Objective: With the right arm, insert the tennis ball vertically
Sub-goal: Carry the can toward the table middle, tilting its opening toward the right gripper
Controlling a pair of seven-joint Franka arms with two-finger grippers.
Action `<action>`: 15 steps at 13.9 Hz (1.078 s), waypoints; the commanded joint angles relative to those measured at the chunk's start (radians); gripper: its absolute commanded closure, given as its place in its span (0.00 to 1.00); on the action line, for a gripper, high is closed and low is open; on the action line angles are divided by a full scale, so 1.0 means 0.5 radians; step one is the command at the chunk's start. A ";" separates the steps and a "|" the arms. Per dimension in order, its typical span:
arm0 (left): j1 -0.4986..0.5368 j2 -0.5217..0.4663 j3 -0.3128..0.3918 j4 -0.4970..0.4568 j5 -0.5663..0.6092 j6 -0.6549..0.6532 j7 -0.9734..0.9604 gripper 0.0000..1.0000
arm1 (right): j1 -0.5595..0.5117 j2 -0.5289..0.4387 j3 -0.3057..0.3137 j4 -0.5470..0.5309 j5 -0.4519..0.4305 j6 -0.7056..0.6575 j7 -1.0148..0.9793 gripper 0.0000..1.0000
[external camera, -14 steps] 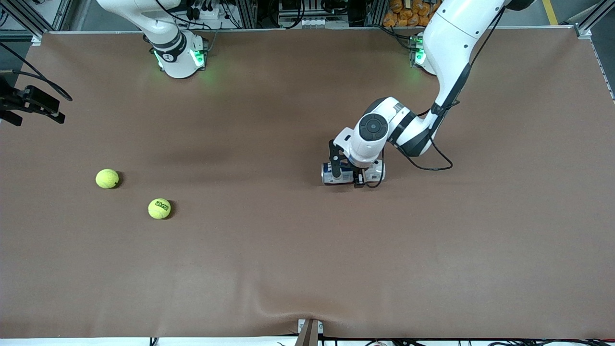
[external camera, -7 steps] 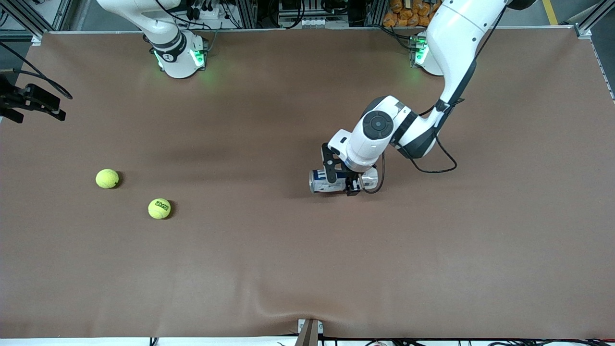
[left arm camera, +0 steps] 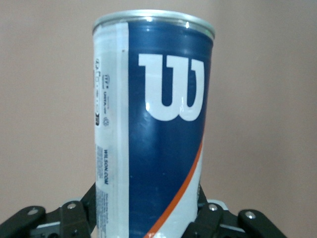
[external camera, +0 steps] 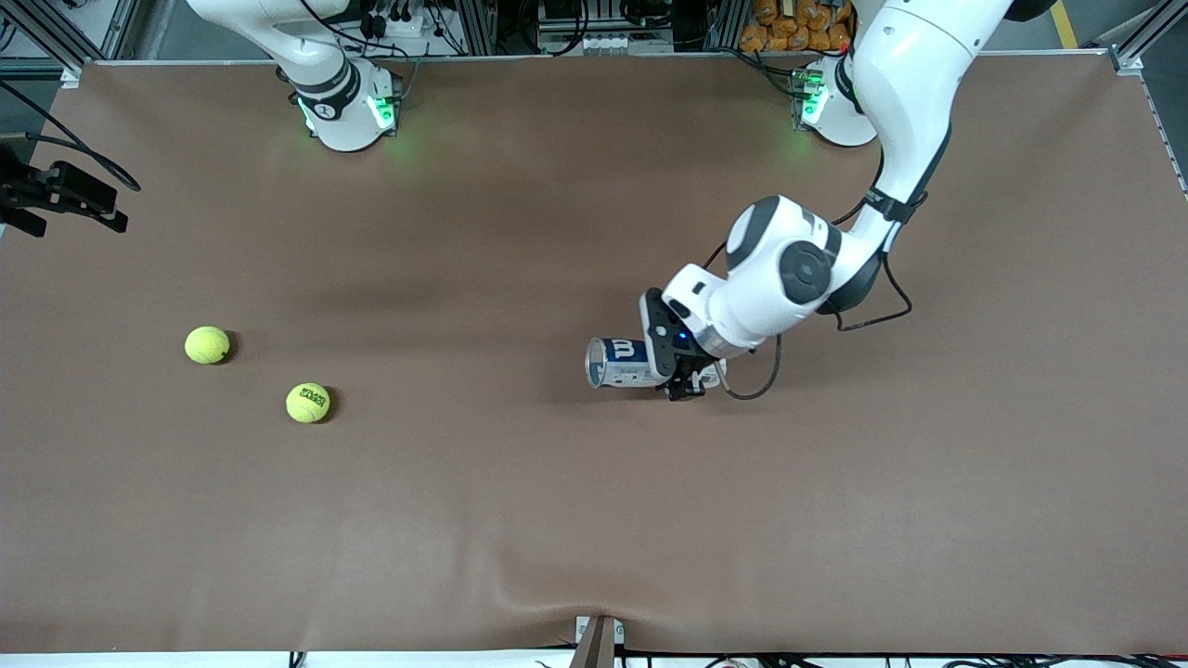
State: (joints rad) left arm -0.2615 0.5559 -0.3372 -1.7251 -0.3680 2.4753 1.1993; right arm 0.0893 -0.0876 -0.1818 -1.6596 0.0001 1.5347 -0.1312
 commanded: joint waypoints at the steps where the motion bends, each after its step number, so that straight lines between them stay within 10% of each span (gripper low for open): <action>1: 0.029 0.020 -0.028 0.039 -0.443 -0.005 0.392 0.28 | -0.010 -0.027 0.014 0.033 0.000 -0.063 0.020 0.00; 15: -0.029 0.275 -0.028 0.097 -2.226 -0.005 1.843 0.24 | 0.012 -0.015 0.029 0.135 -0.022 -0.149 0.177 0.00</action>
State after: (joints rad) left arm -0.2625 0.6558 -0.3441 -1.7048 -1.3623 2.4735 2.0105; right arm 0.0912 -0.0949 -0.1723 -1.6041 0.0001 1.4559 -0.0631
